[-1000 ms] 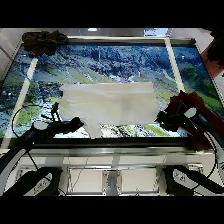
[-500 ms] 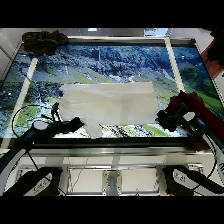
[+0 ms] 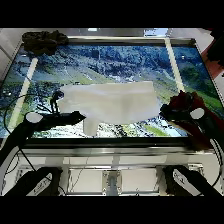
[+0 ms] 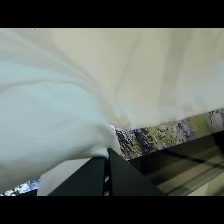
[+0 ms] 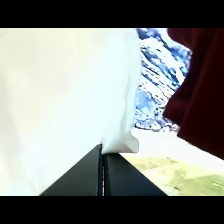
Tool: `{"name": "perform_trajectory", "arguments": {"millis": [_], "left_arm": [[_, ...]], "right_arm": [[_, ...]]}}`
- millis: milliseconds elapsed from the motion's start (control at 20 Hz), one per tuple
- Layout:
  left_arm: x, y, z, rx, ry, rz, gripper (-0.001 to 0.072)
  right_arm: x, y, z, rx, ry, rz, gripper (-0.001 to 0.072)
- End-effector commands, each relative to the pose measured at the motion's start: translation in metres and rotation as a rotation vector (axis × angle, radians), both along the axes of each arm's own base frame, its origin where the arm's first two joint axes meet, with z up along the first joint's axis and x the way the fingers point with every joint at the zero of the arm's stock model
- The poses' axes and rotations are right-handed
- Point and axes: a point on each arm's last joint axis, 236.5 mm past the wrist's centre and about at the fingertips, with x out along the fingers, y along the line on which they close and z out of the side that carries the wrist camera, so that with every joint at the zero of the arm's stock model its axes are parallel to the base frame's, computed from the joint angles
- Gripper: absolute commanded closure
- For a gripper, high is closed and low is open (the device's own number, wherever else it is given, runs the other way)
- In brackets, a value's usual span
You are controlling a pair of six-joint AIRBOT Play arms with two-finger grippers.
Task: Fold the shirts.
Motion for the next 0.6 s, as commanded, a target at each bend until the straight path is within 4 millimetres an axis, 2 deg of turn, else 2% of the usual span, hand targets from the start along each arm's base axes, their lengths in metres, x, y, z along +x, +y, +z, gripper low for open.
{"name": "perform_trajectory", "arguments": {"millis": [0,100,250,350,550], "left_arm": [[-0.017,0.007,0.022,0.076,0.011,-0.076,0.0692],[-0.026,0.011,0.032,0.106,0.015,-0.088,0.0692],[-0.030,0.012,0.049,0.097,0.006,-0.064,0.0692],[-0.026,0.015,0.054,0.105,0.004,-0.047,0.0693],[0.023,0.039,0.067,0.170,-0.083,0.103,0.0696]], "right_arm": [[-0.023,-0.019,0.040,-0.195,-0.027,0.151,0.0689],[-0.041,-0.028,0.045,-0.259,0.024,0.194,0.0688],[-0.062,-0.019,0.039,-0.227,0.105,0.237,0.0688],[-0.057,-0.012,0.043,-0.203,0.074,0.250,0.0689],[-0.022,-0.009,0.058,-0.188,-0.076,0.201,0.0691]]}}
